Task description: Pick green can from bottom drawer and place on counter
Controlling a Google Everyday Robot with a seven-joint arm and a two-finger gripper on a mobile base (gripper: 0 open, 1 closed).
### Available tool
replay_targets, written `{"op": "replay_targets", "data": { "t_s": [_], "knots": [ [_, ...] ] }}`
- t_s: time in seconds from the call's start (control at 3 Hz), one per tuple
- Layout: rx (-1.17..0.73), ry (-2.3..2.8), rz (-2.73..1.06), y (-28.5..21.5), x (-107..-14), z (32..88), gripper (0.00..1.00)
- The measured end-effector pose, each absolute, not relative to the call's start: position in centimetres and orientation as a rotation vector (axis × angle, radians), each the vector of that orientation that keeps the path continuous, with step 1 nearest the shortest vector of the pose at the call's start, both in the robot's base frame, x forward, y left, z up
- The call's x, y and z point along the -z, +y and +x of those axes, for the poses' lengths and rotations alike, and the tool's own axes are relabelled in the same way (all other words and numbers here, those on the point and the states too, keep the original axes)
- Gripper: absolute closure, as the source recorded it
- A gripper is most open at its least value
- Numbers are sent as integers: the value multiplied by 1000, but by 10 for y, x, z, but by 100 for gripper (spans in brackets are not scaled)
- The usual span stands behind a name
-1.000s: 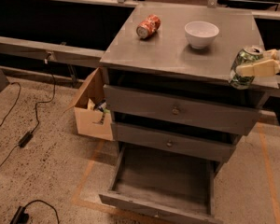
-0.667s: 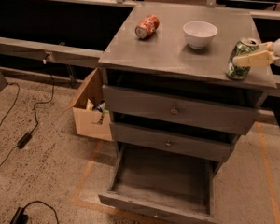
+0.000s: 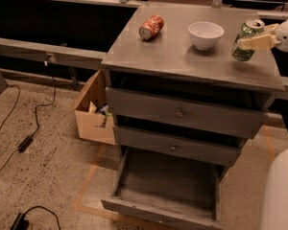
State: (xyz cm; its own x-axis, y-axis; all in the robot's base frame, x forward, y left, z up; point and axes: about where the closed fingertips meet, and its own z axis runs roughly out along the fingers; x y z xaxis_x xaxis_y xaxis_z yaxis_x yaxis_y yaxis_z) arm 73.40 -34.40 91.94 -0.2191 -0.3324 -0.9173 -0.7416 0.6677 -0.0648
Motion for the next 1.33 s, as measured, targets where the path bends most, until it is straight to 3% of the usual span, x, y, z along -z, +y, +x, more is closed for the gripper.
{"op": "replay_targets", "data": {
  "t_s": [1.0, 1.33],
  "knots": [
    [-558, 1894, -839, -331, -891, 741, 7],
    [-595, 1916, -802, -337, -889, 734, 0]
  ]
}}
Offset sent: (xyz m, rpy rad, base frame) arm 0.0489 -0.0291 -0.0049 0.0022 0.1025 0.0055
